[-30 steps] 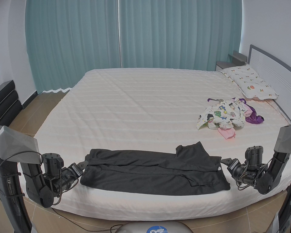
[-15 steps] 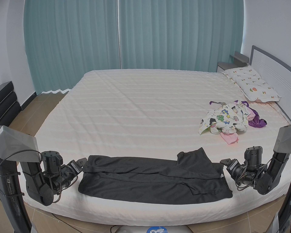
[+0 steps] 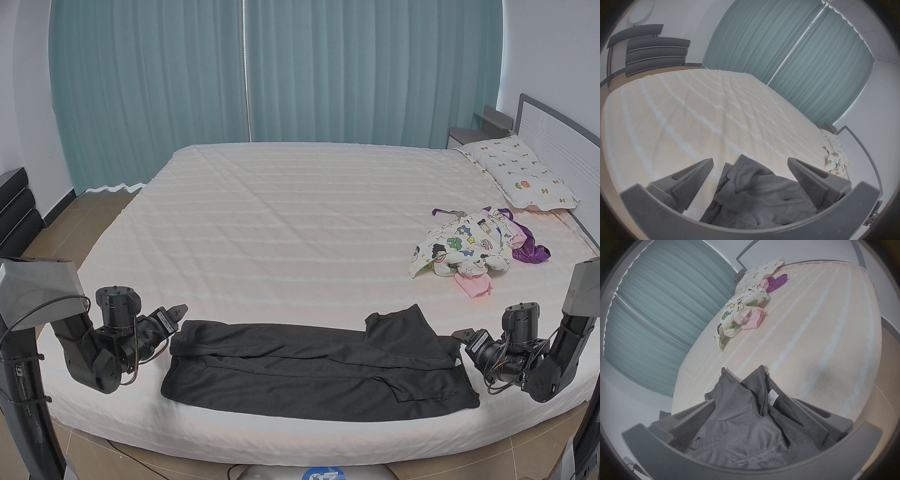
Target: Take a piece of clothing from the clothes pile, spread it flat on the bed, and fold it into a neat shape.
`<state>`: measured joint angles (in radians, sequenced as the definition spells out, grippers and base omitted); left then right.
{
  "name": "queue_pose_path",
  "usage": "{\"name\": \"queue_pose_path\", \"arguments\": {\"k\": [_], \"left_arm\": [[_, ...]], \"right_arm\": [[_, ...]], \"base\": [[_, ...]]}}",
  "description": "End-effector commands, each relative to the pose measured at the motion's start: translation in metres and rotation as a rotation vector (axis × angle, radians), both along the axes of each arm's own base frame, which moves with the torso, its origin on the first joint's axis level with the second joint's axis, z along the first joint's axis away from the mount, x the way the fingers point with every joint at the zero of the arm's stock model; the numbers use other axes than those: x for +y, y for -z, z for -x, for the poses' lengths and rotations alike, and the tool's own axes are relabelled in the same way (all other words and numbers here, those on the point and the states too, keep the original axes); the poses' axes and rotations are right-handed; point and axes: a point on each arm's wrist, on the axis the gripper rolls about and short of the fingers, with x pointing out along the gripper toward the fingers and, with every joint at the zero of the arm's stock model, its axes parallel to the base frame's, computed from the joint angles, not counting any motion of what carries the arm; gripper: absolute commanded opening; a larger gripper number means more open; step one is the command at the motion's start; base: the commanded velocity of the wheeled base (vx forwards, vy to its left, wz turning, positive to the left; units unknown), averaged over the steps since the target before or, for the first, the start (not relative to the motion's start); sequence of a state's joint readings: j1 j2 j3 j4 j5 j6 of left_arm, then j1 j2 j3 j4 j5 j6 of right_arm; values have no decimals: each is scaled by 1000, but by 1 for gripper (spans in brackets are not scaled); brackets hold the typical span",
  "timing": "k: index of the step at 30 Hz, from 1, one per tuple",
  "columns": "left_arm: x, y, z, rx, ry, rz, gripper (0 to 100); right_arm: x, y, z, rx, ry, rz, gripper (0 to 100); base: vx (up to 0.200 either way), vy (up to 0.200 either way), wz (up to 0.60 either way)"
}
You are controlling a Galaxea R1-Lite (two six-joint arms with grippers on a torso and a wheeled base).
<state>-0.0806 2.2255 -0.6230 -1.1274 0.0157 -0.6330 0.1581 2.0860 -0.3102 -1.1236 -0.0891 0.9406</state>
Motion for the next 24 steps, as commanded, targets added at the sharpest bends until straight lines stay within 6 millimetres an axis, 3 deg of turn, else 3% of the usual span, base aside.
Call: {"name": "queue_pose_path", "arguments": {"k": [1,9,14,24], "left_arm": [[0,6,-40,26,102,-22,100],[9,-1,-58,-29,275,25,100],[10,18,-56,44,369,-104,100],[6,29,-59,60,396,-133,100]], "right_arm": [[4,8,1,28,-15,7,100],[5,9,0,7,-17,4,100],[5,11,-1,-2,-18,3,100],[6,11,-1,0,-21,3,100]], "base": [[0,0,0],[0,0,0],[0,0,0],[0,0,0]]}}
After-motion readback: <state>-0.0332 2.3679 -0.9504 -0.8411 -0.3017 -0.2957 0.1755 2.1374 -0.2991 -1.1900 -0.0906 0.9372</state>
